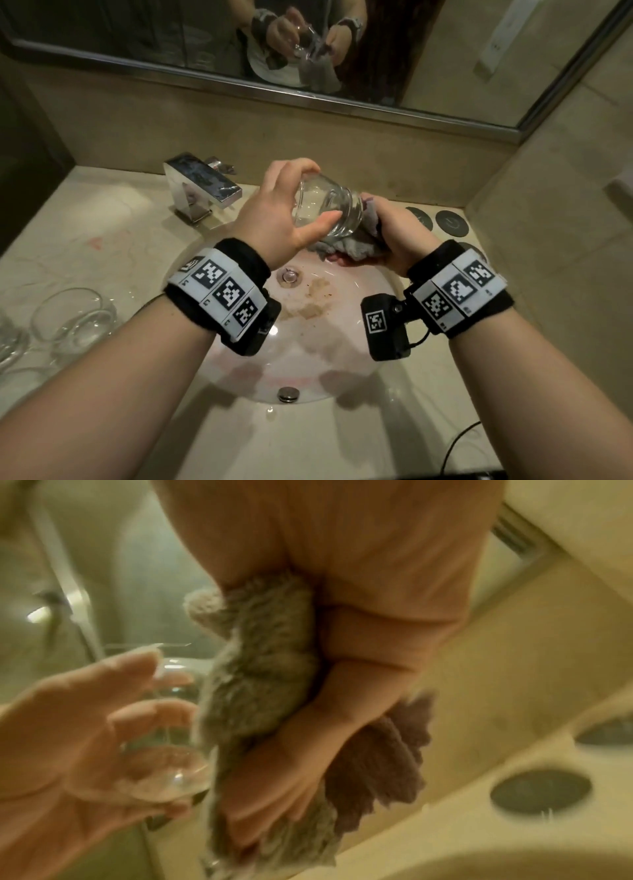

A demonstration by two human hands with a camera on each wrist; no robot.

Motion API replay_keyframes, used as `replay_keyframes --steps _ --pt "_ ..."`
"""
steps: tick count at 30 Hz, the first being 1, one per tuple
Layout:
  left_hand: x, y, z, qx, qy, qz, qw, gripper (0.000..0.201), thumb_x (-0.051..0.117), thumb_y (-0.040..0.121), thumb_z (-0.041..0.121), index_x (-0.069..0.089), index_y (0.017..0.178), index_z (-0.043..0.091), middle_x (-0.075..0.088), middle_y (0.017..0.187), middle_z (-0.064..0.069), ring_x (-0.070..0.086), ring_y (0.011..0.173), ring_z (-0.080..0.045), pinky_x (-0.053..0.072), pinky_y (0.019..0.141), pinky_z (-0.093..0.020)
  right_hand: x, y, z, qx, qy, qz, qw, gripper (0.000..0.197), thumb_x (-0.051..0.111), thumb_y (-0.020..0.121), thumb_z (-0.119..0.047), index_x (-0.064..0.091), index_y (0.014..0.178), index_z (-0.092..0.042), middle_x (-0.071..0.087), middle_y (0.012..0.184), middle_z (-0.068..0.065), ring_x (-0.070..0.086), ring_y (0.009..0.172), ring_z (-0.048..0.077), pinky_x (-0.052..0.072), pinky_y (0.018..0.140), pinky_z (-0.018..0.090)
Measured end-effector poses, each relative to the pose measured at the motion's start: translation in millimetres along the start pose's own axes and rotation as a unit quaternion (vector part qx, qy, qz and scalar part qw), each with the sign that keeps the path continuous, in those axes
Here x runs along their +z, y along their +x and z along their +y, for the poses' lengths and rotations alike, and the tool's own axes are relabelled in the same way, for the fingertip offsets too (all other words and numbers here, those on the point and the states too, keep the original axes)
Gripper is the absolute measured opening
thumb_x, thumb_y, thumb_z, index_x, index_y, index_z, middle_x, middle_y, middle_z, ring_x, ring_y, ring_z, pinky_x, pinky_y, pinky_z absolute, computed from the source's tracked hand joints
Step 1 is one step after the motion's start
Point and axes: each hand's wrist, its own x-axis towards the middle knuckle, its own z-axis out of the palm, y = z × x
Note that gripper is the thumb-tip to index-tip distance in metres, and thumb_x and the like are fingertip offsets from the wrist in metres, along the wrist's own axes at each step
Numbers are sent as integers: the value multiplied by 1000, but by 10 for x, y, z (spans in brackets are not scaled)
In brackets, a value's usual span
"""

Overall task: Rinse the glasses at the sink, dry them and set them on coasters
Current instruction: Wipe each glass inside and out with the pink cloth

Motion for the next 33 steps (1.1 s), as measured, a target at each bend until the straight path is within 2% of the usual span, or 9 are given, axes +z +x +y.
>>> replay_keyframes --steps 4,11,15,18,21,25,28,30,33 --pt "154 -51 -26 -6 51 -24 998 60 66 78 44 46 128 17 44 127 -8 51 104 -24 44 86 -33 -65 11 82 1 -126 86 988 40 48 86 -46 67 91 -12 69 98 15 67 88 32 56 81 46" --pt "452 -137 -192 -110 27 -67 991 61 64 78 50 43 129 24 42 130 -2 49 113 -20 43 93 -32 -673 -193 493 4 42 283 958 32 55 84 -44 65 105 -22 71 96 4 67 94 20 53 87 41" --pt "681 -103 -101 -164 -21 -74 983 55 64 80 50 43 125 29 41 120 5 48 96 -14 43 84 -29 -970 -272 973 -10 55 380 923 40 57 59 -63 51 86 -33 60 90 -3 58 85 19 44 89 43" --pt "904 -82 2 -231 -135 -78 960 50 65 79 50 40 119 33 44 117 5 53 104 -19 53 82 -38 -1013 -320 1125 -8 42 392 919 73 51 57 -71 55 111 -24 63 113 3 59 105 21 45 97 43" --pt "1083 -70 155 -278 -186 -85 938 49 62 82 46 38 122 31 44 122 6 52 110 -19 54 59 -23 -1113 -292 1210 -4 2 373 928 91 42 57 -79 56 121 -16 64 116 8 60 109 25 46 98 48" --pt "1251 -5 292 -249 -137 -76 956 47 64 79 50 38 115 38 47 119 3 53 100 -16 52 78 -33 -1302 -287 1279 15 -22 350 936 85 43 57 -79 56 115 -18 64 115 8 60 108 24 45 99 47" --pt "1383 57 401 -195 -49 -95 975 53 66 77 51 41 121 34 44 117 5 50 94 -13 43 76 -25 -1462 -339 1232 16 -58 337 939 66 48 82 -63 54 123 -11 62 116 10 58 109 26 44 98 40" --pt "1495 102 509 -142 23 -124 982 64 66 77 52 40 130 27 44 122 4 48 100 -14 41 84 -27 -1627 -357 1255 7 -94 340 936 48 46 94 -47 53 120 -7 59 110 7 55 105 23 40 89 27" --pt "1754 169 664 -50 135 -177 973 69 64 78 52 39 134 21 45 131 0 45 115 -19 35 93 -29 -1819 -441 1247 -10 -113 339 934 31 49 94 -42 52 110 -15 55 100 -1 52 97 17 38 86 26"
